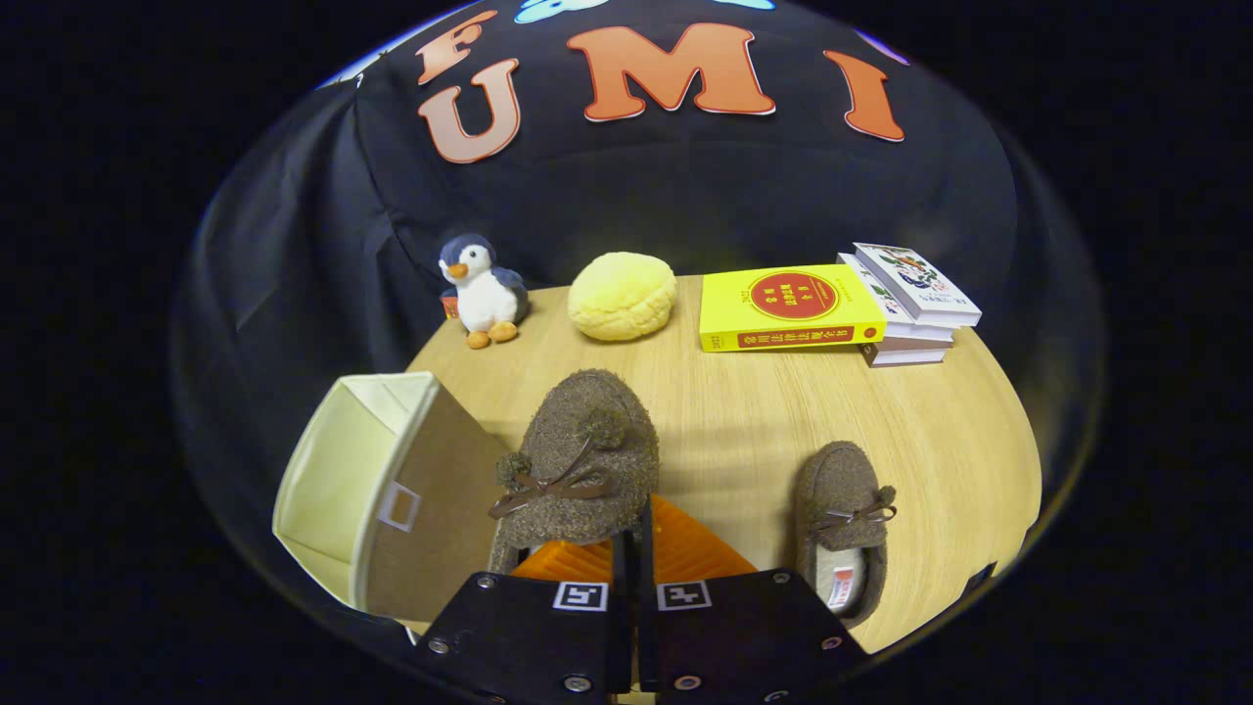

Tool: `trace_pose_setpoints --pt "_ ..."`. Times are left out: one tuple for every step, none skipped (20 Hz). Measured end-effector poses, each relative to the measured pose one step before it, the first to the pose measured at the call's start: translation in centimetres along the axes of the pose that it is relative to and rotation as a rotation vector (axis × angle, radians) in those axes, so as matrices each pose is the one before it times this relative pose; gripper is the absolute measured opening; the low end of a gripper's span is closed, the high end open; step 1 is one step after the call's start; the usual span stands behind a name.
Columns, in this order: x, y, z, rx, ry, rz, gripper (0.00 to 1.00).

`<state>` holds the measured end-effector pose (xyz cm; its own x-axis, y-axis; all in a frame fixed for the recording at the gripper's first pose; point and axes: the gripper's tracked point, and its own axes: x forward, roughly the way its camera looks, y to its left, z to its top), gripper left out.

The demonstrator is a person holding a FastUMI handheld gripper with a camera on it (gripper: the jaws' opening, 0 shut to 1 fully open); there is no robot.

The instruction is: Open the storage box then place both shoes into the box .Put the left shoe in first, then the right shoe, with the right side of both shoes facing outward in a uniform manner.

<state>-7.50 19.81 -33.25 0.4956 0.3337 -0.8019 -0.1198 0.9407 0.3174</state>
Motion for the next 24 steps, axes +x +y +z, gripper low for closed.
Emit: trace_pose_setpoints --pt "-0.676 1.168 0.581 0.00472 -0.0047 0.02165 0.04" --pt "-0.495 1.208 0.341 -0.01105 0.01019 0.01499 0.04" --pt "-0.801 0.998 0.843 -0.02877 -0.01179 0.01038 0.04" --pt "-0.409 1.165 0.744 -0.01714 -0.01687 0.01405 0.04" --pt "-0.392 1.405 0.825 -0.00256 -0.01422 0.01781 0.04" --pt "-0.497 1.431 0.55 0.00119 -0.006 0.02183 0.04" --pt "-0.275 1.508 0.685 -0.00011 -0.00742 0.02423 0.04" --pt "-0.271 1.51 0.633 -0.00764 -0.00695 0.02125 0.04" --pt "-0.086 1.347 0.458 -0.00768 -0.00461 0.01439 0.04" --pt "0.007 1.287 0.301 -0.00942 -0.00295 0.01338 0.04" --pt "0.113 1.464 0.228 -0.00922 0.00097 0.0157 0.04" --pt "0.292 1.337 0.07 -0.00642 0.00215 0.01549 0.04" --pt "0.376 1.425 0.056 -0.00494 0.00678 0.01741 0.04" --pt "0.446 1.249 -0.049 -0.00202 0.00551 0.0131 0.04" --pt "0.479 1.133 0.023 -0.0011 0.00636 0.00882 0.04" --pt "0.67 0.934 -0.087 0.0023 0.00781 0.0023 0.04" --pt "0.629 0.847 -0.304 0.00706 0.01104 0.0014 0.04" --pt "0.763 0.701 -0.245 0.00603 0.01171 -0.00025 0.04" --pt "0.819 0.529 -0.266 0.00973 0.01346 -0.00576 0.04" --pt "0.807 0.38 -0.767 0.00809 0.01841 -0.01055 0.04" --pt "0.821 0.193 -0.43 0.0062 0.01573 -0.01414 0.04" --pt "0.856 0.191 -0.581 0.00317 0.0158 -0.01539 0.04" --pt "0.743 0.128 -0.537 0.0014 0.01232 -0.01036 0.04" --pt "0.774 0.187 -0.484 0.00187 0.01655 -0.01082 0.04"
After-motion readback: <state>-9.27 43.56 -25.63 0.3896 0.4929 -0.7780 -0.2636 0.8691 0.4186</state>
